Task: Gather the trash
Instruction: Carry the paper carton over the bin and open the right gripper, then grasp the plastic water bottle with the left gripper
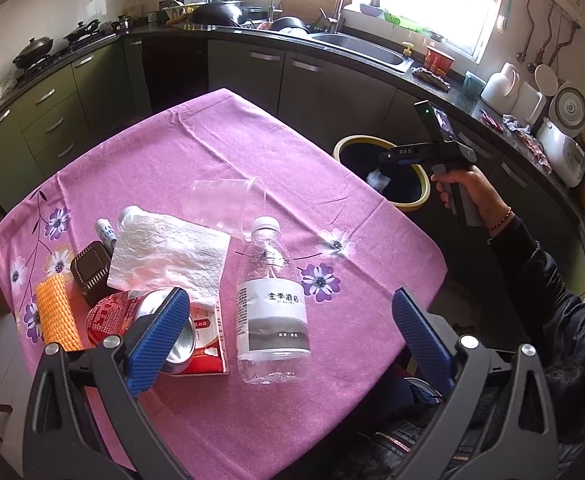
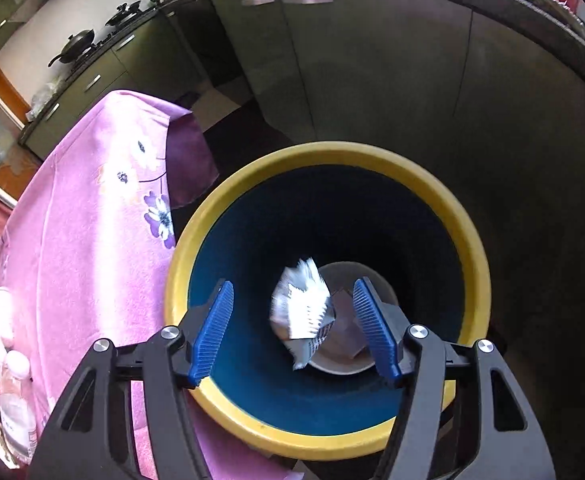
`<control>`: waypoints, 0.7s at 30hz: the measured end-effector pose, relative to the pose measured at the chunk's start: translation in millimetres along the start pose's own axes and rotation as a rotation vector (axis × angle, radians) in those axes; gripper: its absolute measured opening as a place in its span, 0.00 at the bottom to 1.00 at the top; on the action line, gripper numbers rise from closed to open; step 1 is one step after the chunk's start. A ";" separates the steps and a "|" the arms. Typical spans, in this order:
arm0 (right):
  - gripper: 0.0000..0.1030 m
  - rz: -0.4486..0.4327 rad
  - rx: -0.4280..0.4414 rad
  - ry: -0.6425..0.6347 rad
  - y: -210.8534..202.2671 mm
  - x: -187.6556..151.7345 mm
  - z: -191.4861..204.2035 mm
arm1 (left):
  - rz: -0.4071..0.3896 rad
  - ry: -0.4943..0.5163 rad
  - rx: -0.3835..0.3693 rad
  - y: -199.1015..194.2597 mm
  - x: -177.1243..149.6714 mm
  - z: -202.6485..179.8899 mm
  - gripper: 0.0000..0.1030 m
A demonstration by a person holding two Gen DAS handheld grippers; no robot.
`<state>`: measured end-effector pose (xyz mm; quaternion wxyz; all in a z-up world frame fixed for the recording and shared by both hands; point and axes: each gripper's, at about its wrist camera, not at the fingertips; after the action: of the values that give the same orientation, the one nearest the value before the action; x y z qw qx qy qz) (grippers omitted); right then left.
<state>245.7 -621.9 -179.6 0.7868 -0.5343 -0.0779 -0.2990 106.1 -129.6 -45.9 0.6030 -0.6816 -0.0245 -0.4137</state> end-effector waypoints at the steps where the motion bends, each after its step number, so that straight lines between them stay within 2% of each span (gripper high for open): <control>1: 0.61 -0.008 0.004 0.002 -3.6 -0.5 0.0 | 0.002 0.005 -0.003 1.1 0.7 -1.3 0.94; 5: 0.61 -0.038 0.024 -0.007 -24.6 -5.5 2.1 | 0.014 0.021 -0.010 7.8 2.9 -5.5 0.94; 10: 0.65 -0.069 0.055 -0.062 -49.9 -28.9 31.1 | 0.052 0.036 -0.011 23.6 9.5 -10.2 0.94; 15: 0.67 -0.085 0.091 -0.119 -70.1 -55.0 48.9 | 0.150 0.042 -0.013 52.8 22.7 -12.9 0.94; 21: 0.67 -0.073 0.118 -0.148 -82.9 -71.8 62.0 | 0.305 0.044 -0.033 92.8 32.2 -18.2 0.93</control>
<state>153.9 -559.8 -119.7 0.7976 -0.5044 -0.1726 -0.2820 166.8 -185.1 -102.5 0.6479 -0.6781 0.0994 -0.3324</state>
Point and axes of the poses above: each gripper's, at about its wrist camera, not at the fingertips, and y roughly the way its jaws point, z to its left, x to its top, and after that the axes turned 13 degrees about x, right-handed
